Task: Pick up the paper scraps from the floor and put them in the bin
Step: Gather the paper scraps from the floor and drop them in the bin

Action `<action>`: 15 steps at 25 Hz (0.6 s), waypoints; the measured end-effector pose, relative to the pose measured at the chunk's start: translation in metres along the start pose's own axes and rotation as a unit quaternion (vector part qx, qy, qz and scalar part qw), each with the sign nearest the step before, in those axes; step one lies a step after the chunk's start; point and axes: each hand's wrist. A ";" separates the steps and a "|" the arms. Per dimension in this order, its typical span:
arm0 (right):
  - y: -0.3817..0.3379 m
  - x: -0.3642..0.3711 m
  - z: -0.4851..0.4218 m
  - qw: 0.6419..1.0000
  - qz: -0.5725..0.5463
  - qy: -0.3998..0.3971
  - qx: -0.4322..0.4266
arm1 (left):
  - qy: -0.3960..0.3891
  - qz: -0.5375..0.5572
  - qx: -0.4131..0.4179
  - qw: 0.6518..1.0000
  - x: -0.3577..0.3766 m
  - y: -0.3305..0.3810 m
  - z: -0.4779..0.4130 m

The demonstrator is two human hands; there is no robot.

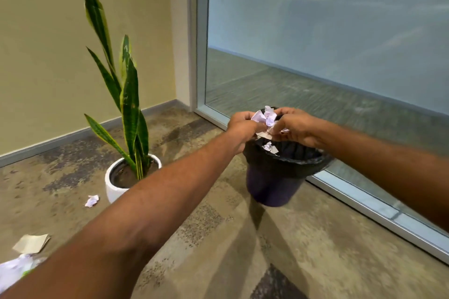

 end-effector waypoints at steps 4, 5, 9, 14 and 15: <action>0.016 -0.021 -0.020 0.998 0.031 0.038 0.039 | 0.017 0.015 -0.034 0.999 0.043 -0.014 -0.013; 0.020 -0.024 -0.026 0.997 0.026 0.059 0.052 | 0.004 0.030 -0.050 0.998 0.049 -0.014 -0.015; 0.031 -0.033 -0.045 0.990 0.009 0.115 0.084 | -0.020 0.003 -0.055 0.998 0.051 -0.012 -0.018; 0.031 -0.027 -0.046 0.990 0.027 0.112 0.077 | -0.018 0.002 -0.045 0.999 0.026 -0.010 -0.021; 0.028 -0.023 -0.045 0.992 0.025 0.104 0.068 | -0.022 0.006 -0.045 0.999 0.017 -0.009 -0.022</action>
Point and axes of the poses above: each hand's wrist, its own z-axis away from the middle knuckle, its own x-axis out of the palm, y = z × x, and after that the axes turned 13 degrees about y, right-handed
